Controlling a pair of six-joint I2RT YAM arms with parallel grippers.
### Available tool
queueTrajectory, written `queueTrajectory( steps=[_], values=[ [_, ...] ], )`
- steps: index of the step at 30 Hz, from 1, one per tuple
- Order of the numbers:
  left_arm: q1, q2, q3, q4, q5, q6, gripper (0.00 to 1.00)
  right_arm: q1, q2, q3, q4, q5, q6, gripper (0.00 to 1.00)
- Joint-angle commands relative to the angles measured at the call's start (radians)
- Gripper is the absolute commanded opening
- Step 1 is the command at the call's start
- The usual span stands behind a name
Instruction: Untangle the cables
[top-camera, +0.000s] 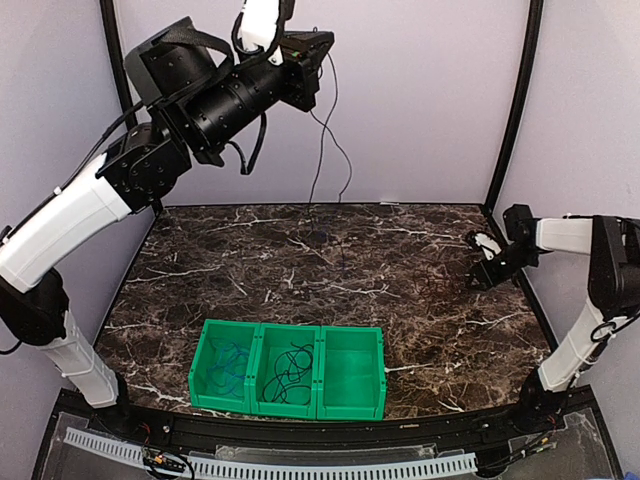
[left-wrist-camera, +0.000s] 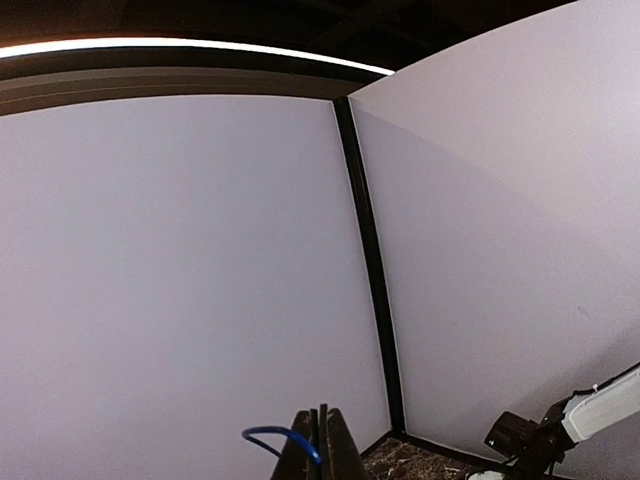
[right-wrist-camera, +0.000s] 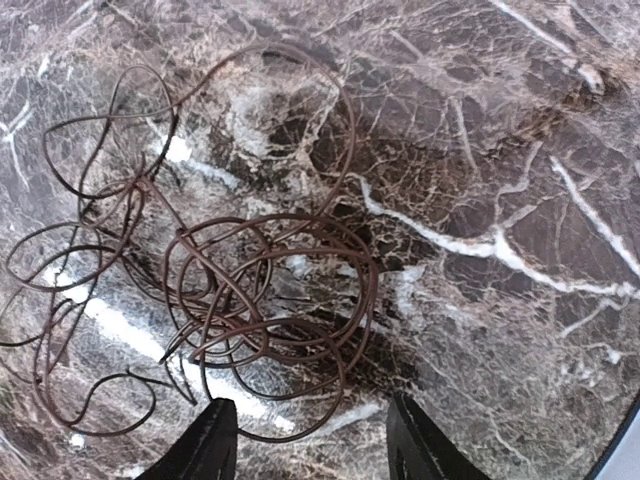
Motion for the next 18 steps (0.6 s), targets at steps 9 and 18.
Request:
queueTrajectory(
  steps=[9,18],
  values=[
    [0.002,-0.221,-0.248,-0.075,0.027,-0.129,0.0,-0.005,-0.162,0.219,-0.252,0.055,-0.064,0.66],
    [0.002,-0.33,-0.355,-0.114,0.073,-0.216,0.0,0.018,-0.19,0.229,-0.27,0.025,-0.028,0.68]
  ],
)
